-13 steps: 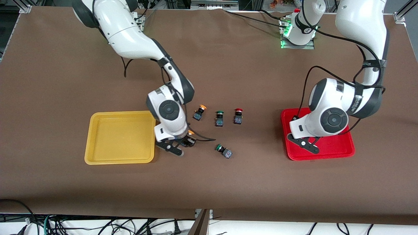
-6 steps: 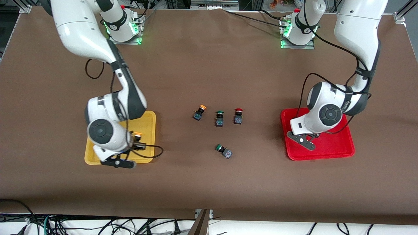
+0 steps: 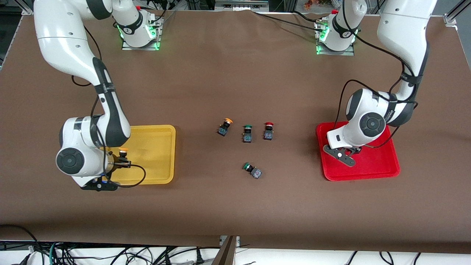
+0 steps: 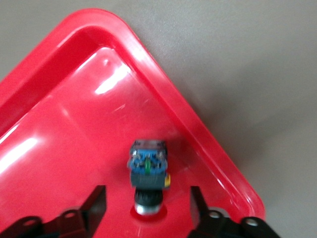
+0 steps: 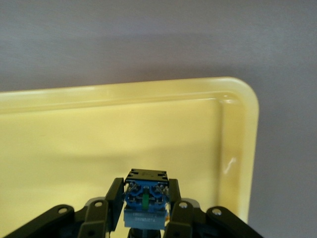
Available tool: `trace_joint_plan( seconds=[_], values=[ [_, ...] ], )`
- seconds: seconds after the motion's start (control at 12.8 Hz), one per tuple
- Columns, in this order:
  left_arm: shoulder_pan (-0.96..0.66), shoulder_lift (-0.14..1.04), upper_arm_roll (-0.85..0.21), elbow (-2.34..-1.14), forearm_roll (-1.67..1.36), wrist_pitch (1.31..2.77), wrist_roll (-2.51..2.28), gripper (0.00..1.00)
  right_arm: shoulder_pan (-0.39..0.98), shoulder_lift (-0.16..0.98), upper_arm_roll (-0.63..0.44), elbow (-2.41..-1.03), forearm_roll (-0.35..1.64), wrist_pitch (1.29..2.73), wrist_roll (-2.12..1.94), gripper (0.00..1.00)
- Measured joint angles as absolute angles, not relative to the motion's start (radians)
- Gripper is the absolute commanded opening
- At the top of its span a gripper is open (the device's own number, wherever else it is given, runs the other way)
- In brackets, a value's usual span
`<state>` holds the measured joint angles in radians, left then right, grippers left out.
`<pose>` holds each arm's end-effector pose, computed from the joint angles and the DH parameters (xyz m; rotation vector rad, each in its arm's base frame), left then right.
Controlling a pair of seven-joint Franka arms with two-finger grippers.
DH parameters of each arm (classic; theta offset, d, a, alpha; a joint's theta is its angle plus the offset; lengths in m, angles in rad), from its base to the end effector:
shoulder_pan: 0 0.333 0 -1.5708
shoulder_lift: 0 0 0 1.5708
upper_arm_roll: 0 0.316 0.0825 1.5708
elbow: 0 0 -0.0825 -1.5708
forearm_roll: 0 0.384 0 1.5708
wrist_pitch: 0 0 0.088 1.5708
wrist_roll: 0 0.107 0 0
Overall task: Place red and yellow buttons in trays
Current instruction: 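Carry the red button to the red tray while the right gripper carries orange to yellow, then release the buttons into the trays and reach both grippers back to the remaining buttons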
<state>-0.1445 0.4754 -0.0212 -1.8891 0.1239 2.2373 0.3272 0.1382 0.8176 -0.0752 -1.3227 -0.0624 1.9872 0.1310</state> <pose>0.6122 -0.0981 0.2432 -2.9375 0.8670 0.2038 0.7238 0.0535 0.2337 3.0085 -0.0284 -0.2106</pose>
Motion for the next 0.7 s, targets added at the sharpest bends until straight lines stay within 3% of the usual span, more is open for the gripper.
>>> trace_joint_plan(
  seconds=[0.16,0.23,0.31,0.39,0.47,0.55,0.7],
  values=[
    [-0.145,0.406,-0.056,-1.878,0.111,2.166,0.290,1.00,0.103,0.818,-0.075,-1.387,-0.055,2.067,0.089,0.00],
    [-0.146,0.383,-0.092,-1.872,0.097,2.145,0.222,1.00,0.093,0.819,-0.075,-1.413,-0.041,2.096,0.070,0.08],
    [-0.149,0.372,-0.137,-1.866,0.089,2.138,0.125,1.00,0.089,0.813,-0.075,-1.425,-0.028,2.109,0.055,0.32],
    [-0.154,0.374,-0.190,-1.858,0.083,2.138,0.003,1.00,0.088,0.806,-0.075,-1.434,-0.018,2.111,0.049,0.45],
    [-0.169,0.383,-0.235,-1.847,0.080,2.139,-0.130,1.00,0.088,0.803,-0.074,-1.440,-0.013,2.113,0.046,0.92],
    [-0.198,0.404,-0.263,-1.824,0.080,2.142,-0.254,1.00,0.088,0.801,-0.073,-1.441,-0.012,2.114,0.045,1.00],
    [-0.284,0.484,-0.271,-1.749,0.081,2.156,-0.417,1.00,0.089,0.784,-0.064,-1.441,-0.007,2.116,0.045,1.00]
  ],
)
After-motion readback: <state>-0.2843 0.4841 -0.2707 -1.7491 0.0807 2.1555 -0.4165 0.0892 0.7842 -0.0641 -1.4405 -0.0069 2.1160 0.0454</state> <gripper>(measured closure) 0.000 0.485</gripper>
